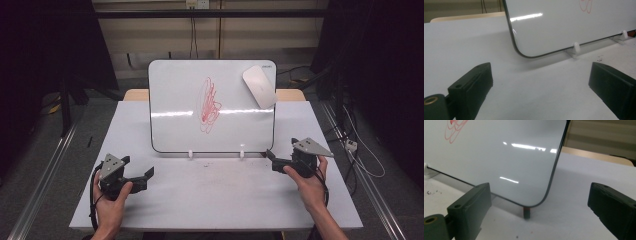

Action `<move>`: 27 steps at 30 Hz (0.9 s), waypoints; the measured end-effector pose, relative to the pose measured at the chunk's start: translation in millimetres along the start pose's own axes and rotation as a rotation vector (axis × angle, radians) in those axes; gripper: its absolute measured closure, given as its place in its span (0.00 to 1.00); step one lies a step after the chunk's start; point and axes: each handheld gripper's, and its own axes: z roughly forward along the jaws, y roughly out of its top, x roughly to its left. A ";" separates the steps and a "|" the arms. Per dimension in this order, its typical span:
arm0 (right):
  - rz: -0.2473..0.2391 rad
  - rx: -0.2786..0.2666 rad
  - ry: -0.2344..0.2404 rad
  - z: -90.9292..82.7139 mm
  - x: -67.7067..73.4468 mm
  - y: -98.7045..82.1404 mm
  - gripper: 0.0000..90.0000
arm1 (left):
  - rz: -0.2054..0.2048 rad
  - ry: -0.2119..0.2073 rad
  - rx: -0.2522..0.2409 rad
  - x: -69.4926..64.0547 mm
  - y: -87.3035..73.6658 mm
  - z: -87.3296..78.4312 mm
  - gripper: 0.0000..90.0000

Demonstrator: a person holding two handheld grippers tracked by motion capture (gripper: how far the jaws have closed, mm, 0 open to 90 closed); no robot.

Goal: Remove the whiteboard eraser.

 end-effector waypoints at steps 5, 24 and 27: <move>-0.013 -0.022 -0.003 4.1 0.2 14.4 0.06 | -0.003 -0.006 0.009 -1.2 0.2 5.0 0.06; -0.076 -0.058 -0.008 13.8 9.2 71.4 0.05 | -0.002 -0.030 0.015 3.3 -3.4 5.1 0.06; -0.098 -0.067 -0.016 17.3 12.1 80.4 0.06 | -0.003 -0.029 0.014 3.8 -3.5 5.0 0.06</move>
